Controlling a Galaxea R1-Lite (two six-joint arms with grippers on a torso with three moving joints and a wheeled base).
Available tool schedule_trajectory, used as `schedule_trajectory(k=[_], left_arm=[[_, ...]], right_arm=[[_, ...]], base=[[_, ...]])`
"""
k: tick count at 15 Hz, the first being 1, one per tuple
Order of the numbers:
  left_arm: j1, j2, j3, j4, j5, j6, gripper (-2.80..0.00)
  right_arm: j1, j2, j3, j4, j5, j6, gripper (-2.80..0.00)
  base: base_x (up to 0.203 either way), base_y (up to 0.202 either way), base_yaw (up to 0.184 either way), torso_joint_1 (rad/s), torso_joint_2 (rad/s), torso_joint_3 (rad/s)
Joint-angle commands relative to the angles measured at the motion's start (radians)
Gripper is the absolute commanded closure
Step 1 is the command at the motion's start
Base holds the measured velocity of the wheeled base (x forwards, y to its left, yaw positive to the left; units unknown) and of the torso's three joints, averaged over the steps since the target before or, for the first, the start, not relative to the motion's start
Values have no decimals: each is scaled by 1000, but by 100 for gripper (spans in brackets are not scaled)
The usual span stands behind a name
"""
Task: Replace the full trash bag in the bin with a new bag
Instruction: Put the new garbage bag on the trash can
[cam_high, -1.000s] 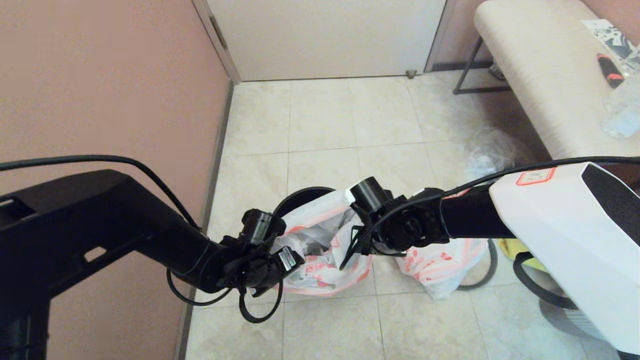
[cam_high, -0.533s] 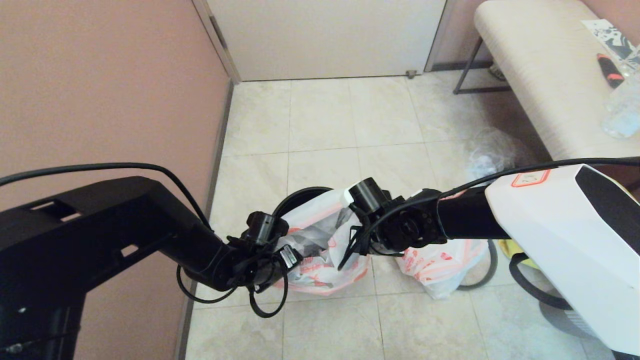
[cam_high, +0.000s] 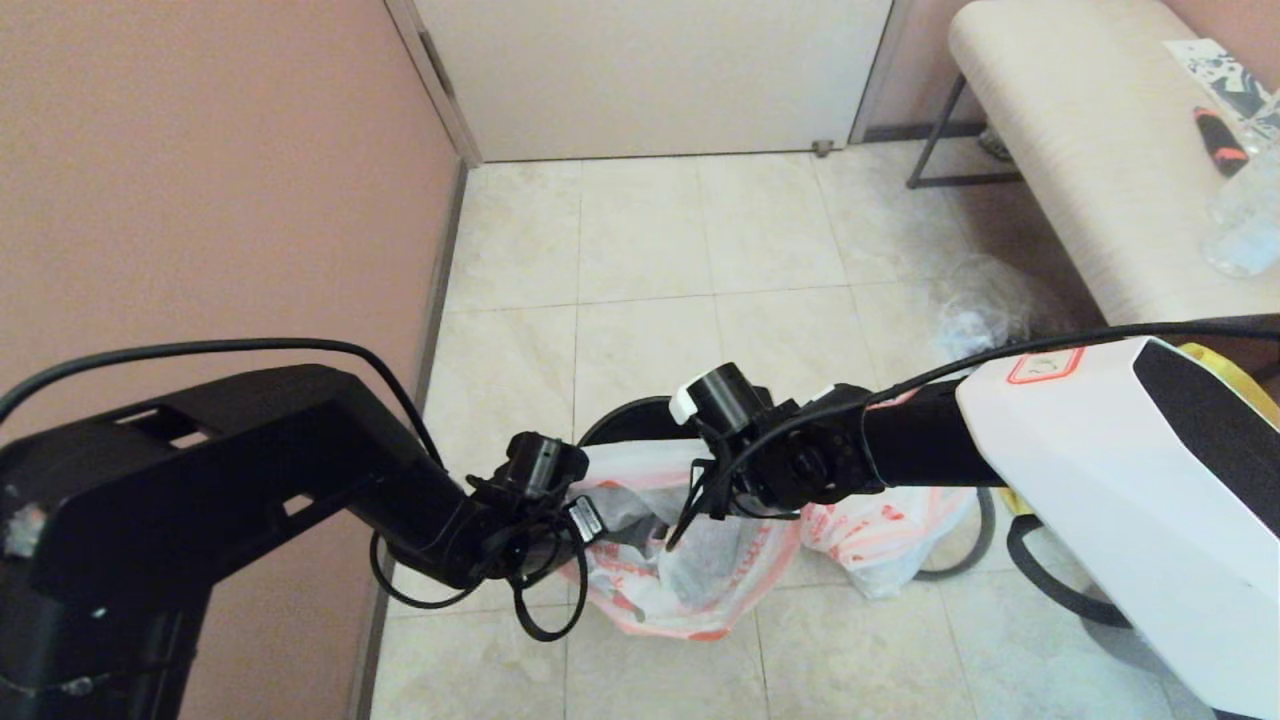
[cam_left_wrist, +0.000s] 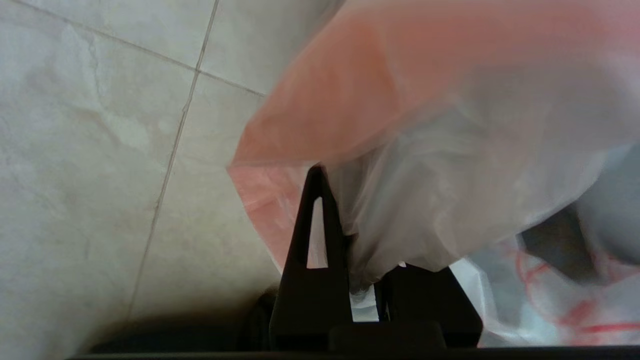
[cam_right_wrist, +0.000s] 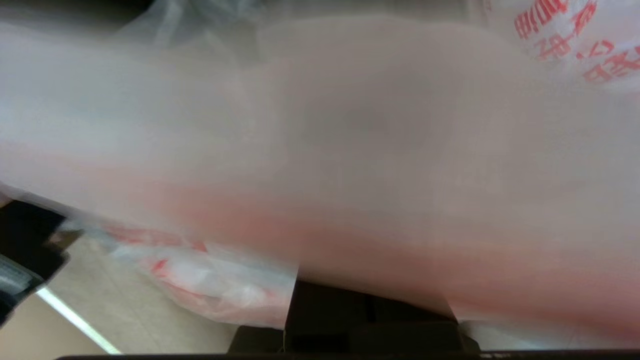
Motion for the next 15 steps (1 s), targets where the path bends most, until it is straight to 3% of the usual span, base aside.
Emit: schedule_trajectory(k=[1,4,7,11,15], left_arm=[[3,13,-3,-6,14,-3,0],[5,11,11,-54,20,-2,0],[23,14,20,-109,100,-3,0],[29,14,18,-111,106,-2,0],[29,11,18,-111,113,-2,0]], right_arm=[[0,40,5,-19,-2,5,0],[8,38,25,-60,-2,16,0],[53,-21,74,-63,-6,15,0],[114,-19,86,-60,-23,14,0],[95,-3,92,-71,-13,13,0]], base=[[0,0,0,0,0,0],[0,0,0,0,0,0],[0,0,0,0,0,0],[0,0,0,0,0,0],[0,0,0,0,0,0]])
